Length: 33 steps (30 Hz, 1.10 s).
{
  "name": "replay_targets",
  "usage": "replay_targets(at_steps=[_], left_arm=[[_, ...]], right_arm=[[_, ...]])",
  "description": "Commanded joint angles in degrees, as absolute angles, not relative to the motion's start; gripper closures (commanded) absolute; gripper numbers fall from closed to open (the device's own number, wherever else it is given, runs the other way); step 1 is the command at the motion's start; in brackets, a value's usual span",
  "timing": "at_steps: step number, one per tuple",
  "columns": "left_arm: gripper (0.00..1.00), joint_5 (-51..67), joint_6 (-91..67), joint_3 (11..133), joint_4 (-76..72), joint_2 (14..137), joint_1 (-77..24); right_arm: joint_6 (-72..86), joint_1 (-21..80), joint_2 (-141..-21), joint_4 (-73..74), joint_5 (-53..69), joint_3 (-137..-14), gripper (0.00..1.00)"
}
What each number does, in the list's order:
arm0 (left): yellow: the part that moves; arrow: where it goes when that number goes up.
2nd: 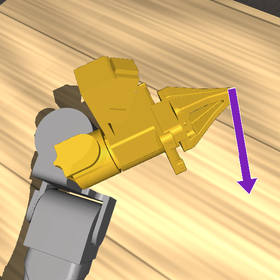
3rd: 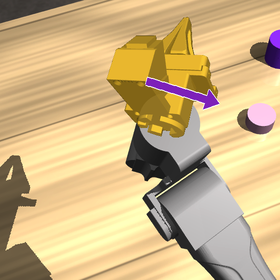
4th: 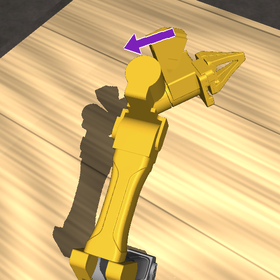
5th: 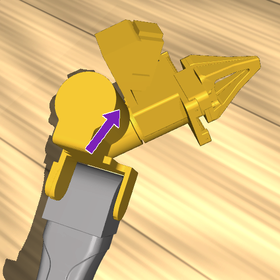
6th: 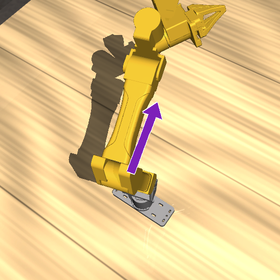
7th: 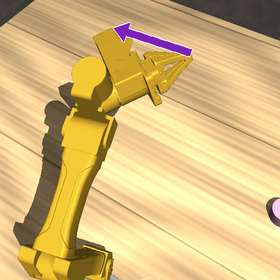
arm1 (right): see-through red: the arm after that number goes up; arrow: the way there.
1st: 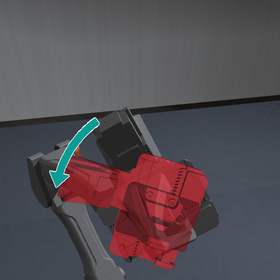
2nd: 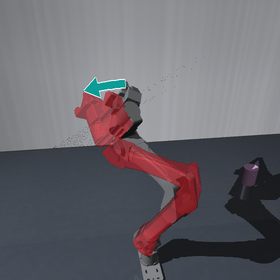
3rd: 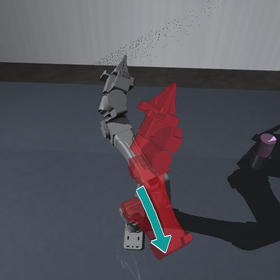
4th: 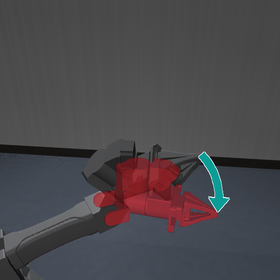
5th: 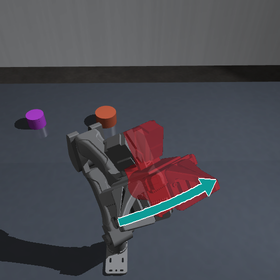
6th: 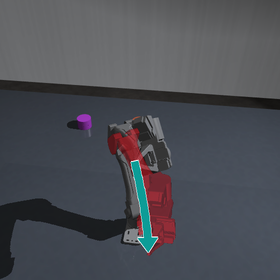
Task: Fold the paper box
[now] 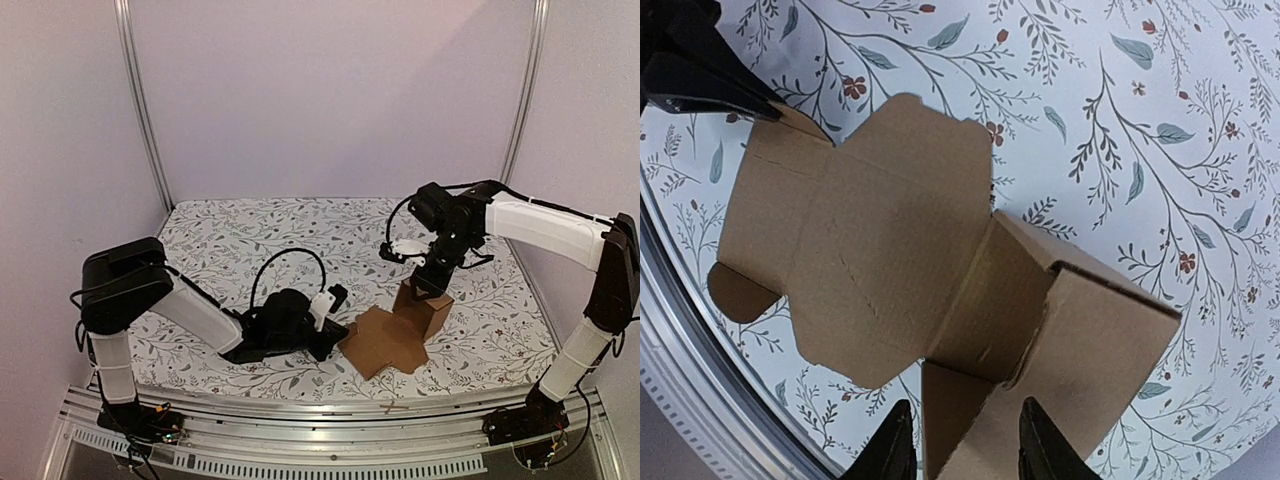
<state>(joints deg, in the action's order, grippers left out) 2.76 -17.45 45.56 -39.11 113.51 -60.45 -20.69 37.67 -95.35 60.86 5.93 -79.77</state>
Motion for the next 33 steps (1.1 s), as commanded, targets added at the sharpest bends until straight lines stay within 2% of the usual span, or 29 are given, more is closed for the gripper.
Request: replay_targets(at_steps=[1, 5, 16, 27, 33], left_arm=[[1.00, -17.9, -15.2, 43.6, -34.3, 108.3, -64.0], [1.00, -29.2, -12.4, 43.0, -28.8, 106.8, -66.6], [1.00, -36.6, -3.3, 50.8, -14.7, 114.4, -74.7], [1.00, -40.1, 2.6, 52.1, -15.3, 117.7, -79.5], [0.94, -43.8, 8.1, 56.0, -13.1, 121.2, -81.9]], right_arm=[[-22.6, 42.2, -94.7, 57.0, 0.9, -78.0, 0.67], [-22.4, 44.2, -96.4, 56.3, 2.5, -78.7, 0.67], [-22.4, 48.8, -105.3, 53.9, 2.4, -81.2, 0.67], [-20.3, 49.3, -112.6, 52.8, 2.9, -83.5, 0.69], [-20.0, 49.3, -111.2, 53.9, 3.8, -83.8, 0.69]])
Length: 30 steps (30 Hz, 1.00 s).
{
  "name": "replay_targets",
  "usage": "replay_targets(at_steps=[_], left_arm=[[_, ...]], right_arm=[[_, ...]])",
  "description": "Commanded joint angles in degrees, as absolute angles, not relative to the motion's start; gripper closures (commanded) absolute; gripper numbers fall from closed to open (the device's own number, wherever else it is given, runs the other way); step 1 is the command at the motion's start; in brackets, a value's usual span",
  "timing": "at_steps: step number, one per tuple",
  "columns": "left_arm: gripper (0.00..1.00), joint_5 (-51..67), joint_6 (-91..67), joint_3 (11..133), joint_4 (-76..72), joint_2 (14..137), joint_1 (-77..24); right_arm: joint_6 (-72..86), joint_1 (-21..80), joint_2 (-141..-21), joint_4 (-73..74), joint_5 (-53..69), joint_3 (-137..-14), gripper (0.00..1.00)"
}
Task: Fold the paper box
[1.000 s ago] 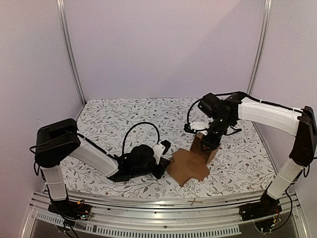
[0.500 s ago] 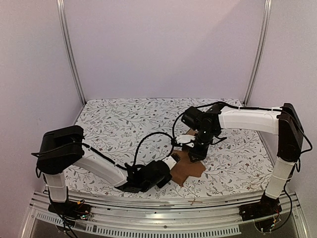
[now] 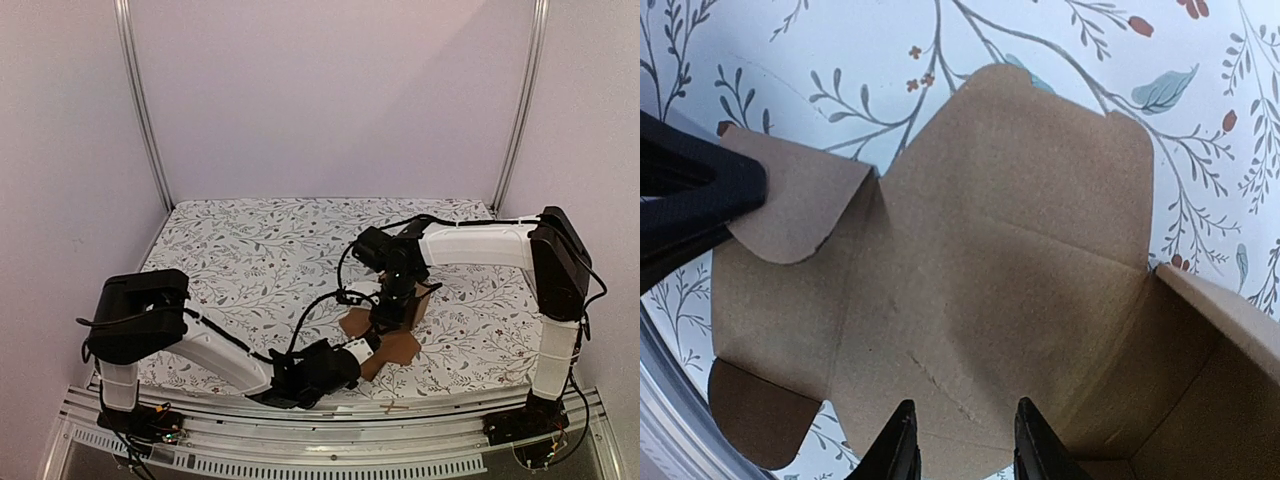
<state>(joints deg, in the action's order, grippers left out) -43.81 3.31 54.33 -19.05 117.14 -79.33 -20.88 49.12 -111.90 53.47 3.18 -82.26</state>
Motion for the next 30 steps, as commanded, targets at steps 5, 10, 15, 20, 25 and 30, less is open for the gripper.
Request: replay_targets(at_steps=[5, 10, 15, 20, 25, 30], left_arm=[[0.92, -43.5, 9.9, 57.6, -11.5, 122.7, -83.1], [0.91, -42.9, 10.0, 58.6, -9.6, 123.5, -83.9], [0.92, -42.8, 10.5, 59.3, -8.5, 123.9, -84.2], [0.92, -42.9, 10.5, 59.2, -7.9, 123.9, -84.2], [0.92, -42.8, 10.1, 59.2, -7.9, 124.0, -84.2], [0.92, -43.1, 10.3, 59.2, -7.7, 123.8, -84.4]], right_arm=[[-20.4, 48.7, -107.5, 55.7, 4.1, -84.0, 0.69], [-20.6, 46.1, -103.7, 58.1, 5.5, -85.4, 0.67], [-20.6, 44.0, -99.9, 59.5, 4.1, -85.9, 0.59], [-20.4, 39.4, -98.7, 63.4, 3.1, -87.5, 0.42], [-21.4, 36.4, -100.3, 64.9, 3.4, -86.1, 0.36], [-21.6, 35.5, -103.4, 65.2, 2.1, -85.5, 0.35]])
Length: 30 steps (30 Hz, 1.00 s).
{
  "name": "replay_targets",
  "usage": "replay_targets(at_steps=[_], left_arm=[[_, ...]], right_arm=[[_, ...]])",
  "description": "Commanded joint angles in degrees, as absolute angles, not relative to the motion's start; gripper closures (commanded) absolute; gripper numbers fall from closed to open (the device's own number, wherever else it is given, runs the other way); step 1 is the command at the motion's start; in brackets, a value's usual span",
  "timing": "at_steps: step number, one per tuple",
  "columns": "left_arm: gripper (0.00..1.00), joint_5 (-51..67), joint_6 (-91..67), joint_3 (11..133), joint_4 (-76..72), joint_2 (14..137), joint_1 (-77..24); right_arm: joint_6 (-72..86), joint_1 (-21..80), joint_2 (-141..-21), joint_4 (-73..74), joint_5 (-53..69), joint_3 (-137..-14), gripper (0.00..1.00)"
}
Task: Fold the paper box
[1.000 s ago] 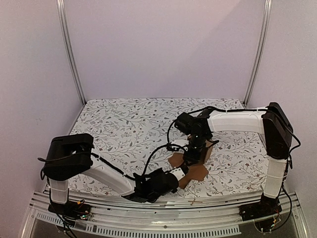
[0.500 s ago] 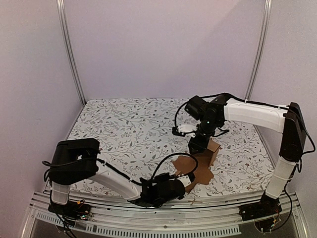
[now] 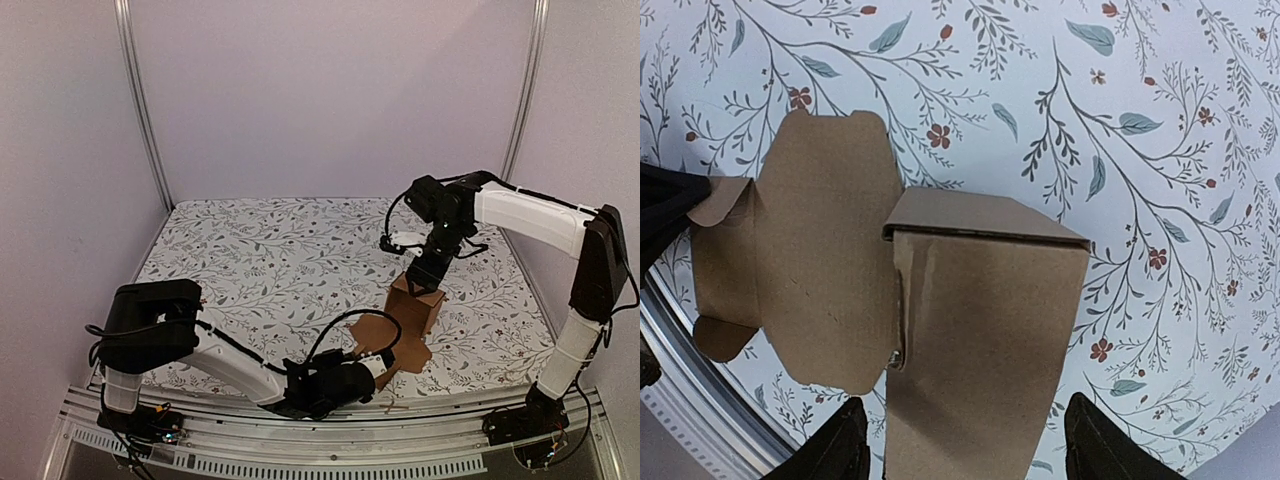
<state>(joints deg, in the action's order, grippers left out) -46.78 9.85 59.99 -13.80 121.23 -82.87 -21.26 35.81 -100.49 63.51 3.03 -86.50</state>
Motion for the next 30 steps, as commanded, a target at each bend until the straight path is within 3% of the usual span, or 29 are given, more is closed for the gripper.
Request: replay_targets(at_steps=[1, 16, 30], left_arm=[[0.92, -43.1, 10.3, 59.2, -7.6, 123.7, -84.4], [0.92, -43.3, 10.4, 59.1, -7.1, 123.0, -84.4], [0.93, -43.3, 9.2, 59.6, -6.4, 123.8, -84.5]], right_arm=[[-21.5, 35.3, -103.7, 65.2, 2.0, -85.6, 0.35], [-21.0, 33.7, -106.6, 68.3, 5.6, -86.0, 0.32], [-20.5, 33.8, -100.9, 68.6, 1.5, -87.4, 0.27]])
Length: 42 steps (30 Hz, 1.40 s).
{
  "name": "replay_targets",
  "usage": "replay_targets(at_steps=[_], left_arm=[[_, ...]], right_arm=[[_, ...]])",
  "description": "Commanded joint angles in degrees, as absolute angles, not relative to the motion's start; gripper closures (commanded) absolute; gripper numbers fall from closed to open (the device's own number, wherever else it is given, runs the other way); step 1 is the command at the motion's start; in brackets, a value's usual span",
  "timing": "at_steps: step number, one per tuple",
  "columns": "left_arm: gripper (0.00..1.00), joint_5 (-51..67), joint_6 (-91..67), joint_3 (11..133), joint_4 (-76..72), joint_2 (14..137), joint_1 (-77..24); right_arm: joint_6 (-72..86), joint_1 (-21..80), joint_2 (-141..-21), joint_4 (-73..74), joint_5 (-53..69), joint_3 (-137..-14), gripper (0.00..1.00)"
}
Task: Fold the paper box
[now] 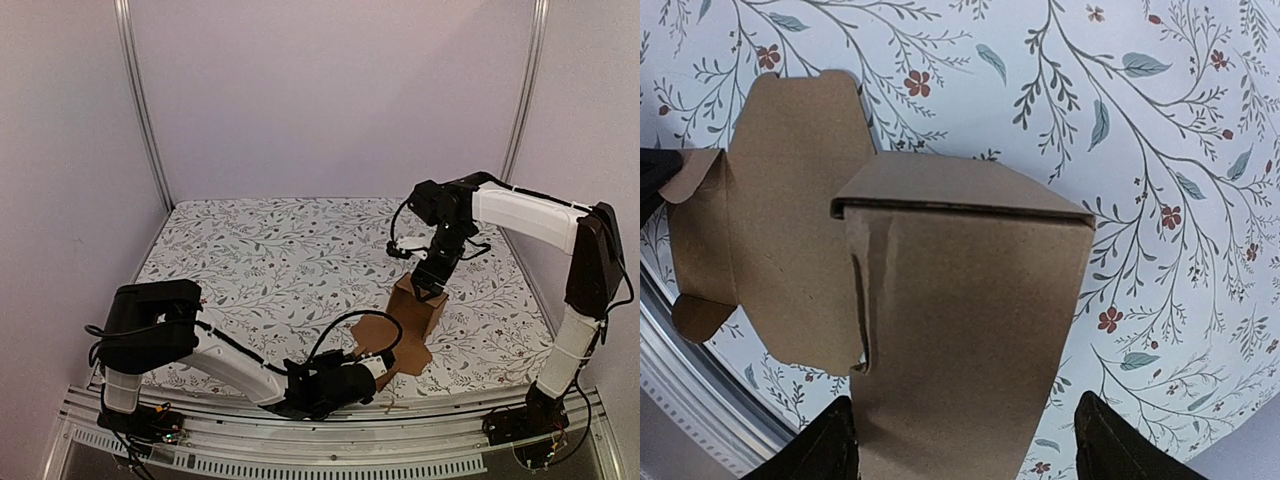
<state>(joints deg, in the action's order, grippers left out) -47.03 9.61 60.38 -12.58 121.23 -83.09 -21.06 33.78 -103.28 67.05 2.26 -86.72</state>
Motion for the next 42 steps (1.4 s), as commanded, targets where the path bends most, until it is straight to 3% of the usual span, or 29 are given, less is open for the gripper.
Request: replay_targets(at_steps=[1, 14, 23, 28, 32, 36, 42], left_arm=[[0.93, -43.4, 9.2, 59.7, -6.3, 124.0, -84.5], [0.93, -43.9, 8.8, 59.7, -6.6, 124.1, -84.5], [0.93, -44.4, 9.1, 59.8, -7.3, 123.6, -84.5], [0.91, -44.7, 8.6, 59.6, -7.4, 122.8, -84.5], [0.83, -45.0, 7.0, 58.9, -7.7, 119.9, -84.5], [0.62, -44.2, 4.4, 58.1, -5.6, 113.1, -85.0], [0.43, -34.9, -3.2, 56.2, 2.0, 102.6, -84.9]], right_arm=[[-20.4, 33.7, -100.8, 68.5, 1.5, -87.4, 0.26], [-19.0, 33.8, -104.4, 72.3, 9.1, -87.8, 0.23], [-19.0, 33.8, -105.0, 71.1, 6.4, -87.1, 0.32], [-19.0, 33.8, -104.6, 69.2, 3.8, -86.2, 0.42], [-19.1, 33.8, -103.9, 66.9, 1.2, -85.2, 0.46], [-19.3, 33.8, -102.7, 65.1, -1.7, -84.6, 0.47], [-19.7, 33.8, -102.0, 63.8, -3.4, -84.3, 0.47]])
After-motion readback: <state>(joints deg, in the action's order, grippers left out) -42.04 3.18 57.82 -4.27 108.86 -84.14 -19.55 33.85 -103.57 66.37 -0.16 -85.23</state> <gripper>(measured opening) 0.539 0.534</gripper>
